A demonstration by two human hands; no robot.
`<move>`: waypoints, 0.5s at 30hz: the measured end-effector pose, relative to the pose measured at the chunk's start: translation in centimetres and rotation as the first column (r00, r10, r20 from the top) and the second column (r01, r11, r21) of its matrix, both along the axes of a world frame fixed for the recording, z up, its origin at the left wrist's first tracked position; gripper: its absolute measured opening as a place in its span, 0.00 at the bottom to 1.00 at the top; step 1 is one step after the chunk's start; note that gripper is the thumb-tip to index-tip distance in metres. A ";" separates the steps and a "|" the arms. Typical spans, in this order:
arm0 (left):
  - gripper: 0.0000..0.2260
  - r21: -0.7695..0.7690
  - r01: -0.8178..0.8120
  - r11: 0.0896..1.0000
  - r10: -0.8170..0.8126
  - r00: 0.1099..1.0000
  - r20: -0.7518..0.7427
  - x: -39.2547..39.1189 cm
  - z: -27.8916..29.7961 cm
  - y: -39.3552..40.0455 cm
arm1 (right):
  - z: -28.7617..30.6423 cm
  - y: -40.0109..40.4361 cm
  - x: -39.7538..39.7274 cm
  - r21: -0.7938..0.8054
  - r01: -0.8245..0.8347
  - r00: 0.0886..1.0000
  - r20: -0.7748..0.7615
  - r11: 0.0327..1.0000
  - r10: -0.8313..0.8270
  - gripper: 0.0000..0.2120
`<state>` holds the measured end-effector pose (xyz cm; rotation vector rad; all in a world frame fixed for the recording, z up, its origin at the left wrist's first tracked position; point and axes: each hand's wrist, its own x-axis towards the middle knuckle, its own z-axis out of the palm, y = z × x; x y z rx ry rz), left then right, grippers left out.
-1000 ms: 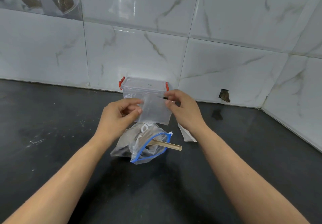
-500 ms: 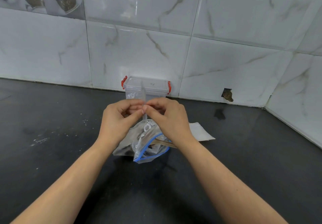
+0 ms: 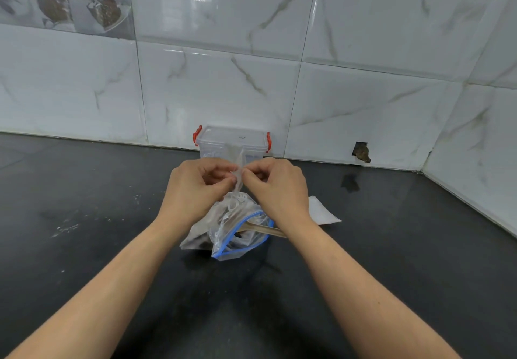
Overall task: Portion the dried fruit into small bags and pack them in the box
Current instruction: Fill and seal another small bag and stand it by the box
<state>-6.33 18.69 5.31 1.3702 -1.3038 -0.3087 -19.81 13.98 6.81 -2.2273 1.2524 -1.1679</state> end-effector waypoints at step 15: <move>0.13 -0.100 -0.203 0.974 0.221 0.946 0.238 -2.4 0.1 1.7 | 0.6 0.4 -0.1 -0.009 0.082 0.985 -0.154 0.997 -0.082 0.16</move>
